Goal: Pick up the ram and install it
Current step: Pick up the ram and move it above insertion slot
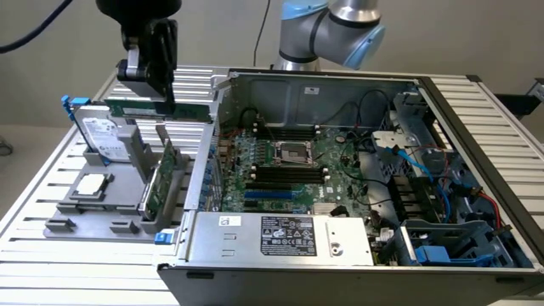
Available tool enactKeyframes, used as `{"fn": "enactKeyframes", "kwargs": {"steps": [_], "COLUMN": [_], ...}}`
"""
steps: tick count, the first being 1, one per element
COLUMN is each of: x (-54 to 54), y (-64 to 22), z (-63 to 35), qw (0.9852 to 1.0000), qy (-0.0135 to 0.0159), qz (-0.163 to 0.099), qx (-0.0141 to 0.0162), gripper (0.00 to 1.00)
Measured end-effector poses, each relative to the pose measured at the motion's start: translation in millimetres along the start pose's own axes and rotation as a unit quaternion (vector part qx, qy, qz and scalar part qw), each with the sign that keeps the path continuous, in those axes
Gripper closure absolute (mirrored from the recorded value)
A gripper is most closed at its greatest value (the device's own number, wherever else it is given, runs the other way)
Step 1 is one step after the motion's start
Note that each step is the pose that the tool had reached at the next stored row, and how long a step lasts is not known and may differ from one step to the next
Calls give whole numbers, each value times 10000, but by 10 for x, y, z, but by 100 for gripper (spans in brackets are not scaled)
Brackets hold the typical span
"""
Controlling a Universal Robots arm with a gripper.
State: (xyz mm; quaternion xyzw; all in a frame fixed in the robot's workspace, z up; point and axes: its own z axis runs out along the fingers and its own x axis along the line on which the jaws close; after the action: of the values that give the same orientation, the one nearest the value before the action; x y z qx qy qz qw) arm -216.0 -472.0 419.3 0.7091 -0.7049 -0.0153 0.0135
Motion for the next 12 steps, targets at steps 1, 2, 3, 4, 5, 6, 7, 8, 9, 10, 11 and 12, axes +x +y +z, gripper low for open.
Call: {"fn": "enactKeyframes", "kwargs": {"steps": [1, 2, 3, 4, 5, 6, 7, 8, 9, 10, 11, 12], "x": [-16, -32, -47, -61, -73, -85, -94, -103, -109, -115, -120, -125], "y": [-40, -80, -122, -165, -212, -260, -305, -349, -395, -440, -487, -532], "z": [-1, -3, -4, -6, -8, -9, -11, -13, -15, -16, -18, -19], "qw": [10000, 10000, 10000, 10000, 10000, 10000, 10000, 10000, 10000, 10000, 10000, 10000], "qy": [-1, 0, 0, 0, 0, 0, -1, 0, 0, 0, 0, 0], "qz": [0, 0, 0, 0, 0, 0, 0, 1, 0, 0, 0, 0], "qx": [0, 0, 0, 0, 0, 0, 0, 0, 0, 0, 0, 0], "gripper": [86, 86, 86, 86, 86, 86, 86, 86, 86, 86, 86, 86]}}
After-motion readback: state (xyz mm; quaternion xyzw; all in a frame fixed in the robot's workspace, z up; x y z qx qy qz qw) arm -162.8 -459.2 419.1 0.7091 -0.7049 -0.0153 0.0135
